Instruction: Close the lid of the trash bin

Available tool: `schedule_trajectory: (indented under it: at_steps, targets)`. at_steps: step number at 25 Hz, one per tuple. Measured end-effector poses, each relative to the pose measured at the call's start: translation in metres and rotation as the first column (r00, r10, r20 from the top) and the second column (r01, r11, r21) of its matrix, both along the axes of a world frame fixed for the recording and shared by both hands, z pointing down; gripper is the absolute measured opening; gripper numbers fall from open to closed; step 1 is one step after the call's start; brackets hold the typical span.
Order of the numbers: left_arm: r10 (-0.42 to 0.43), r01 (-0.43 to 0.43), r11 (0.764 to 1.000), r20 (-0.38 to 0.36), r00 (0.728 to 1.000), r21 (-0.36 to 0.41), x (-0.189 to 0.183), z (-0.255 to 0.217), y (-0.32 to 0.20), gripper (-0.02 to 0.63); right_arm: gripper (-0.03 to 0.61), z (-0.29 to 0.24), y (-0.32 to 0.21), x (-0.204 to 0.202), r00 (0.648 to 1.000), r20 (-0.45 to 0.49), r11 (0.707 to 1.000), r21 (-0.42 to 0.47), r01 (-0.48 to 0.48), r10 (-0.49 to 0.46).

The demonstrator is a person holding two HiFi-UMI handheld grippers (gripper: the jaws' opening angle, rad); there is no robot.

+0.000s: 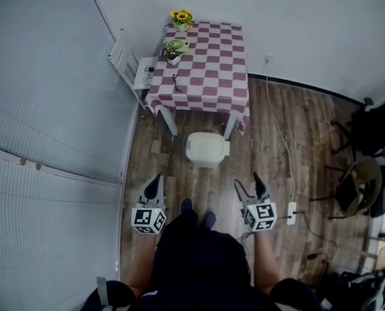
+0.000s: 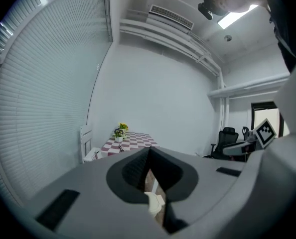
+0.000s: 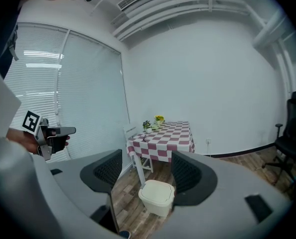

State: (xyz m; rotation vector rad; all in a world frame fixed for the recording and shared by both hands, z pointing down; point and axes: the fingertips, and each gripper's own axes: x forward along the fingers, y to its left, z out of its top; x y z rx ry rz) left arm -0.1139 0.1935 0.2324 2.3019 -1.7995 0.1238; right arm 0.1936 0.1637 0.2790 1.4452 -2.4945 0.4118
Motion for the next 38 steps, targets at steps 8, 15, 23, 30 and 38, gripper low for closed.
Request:
schedule_trajectory:
  at_steps: [8,15,23,30,38]
  targets:
    - [0.003,-0.003,1.0,-0.003,1.0,0.025,-0.019,-0.014,0.001,0.008,0.281,-0.05,0.014,-0.033,0.991,-0.123,0.992,0.102,0.074,-0.061]
    - [0.005,-0.005,1.0,-0.005,1.0,0.014,-0.032,-0.011,0.013,0.008,0.09,-0.064,0.019,-0.034,0.998,-0.064,0.991,0.134,-0.014,0.023]
    - [0.045,-0.045,0.999,0.02,0.999,0.015,-0.028,-0.011,0.013,0.008,0.006,-0.061,0.02,-0.021,0.993,-0.095,0.991,0.116,-0.062,0.073]
    - [0.096,-0.098,0.993,0.04,0.995,0.06,-0.01,-0.024,0.003,0.008,0.005,-0.061,0.02,-0.02,0.991,-0.126,0.989,0.149,-0.022,0.041]
    - [0.116,-0.118,0.991,0.04,0.992,0.062,-0.007,-0.025,-0.002,0.008,0.003,-0.068,0.014,-0.016,0.994,-0.093,0.988,0.148,-0.049,0.063]
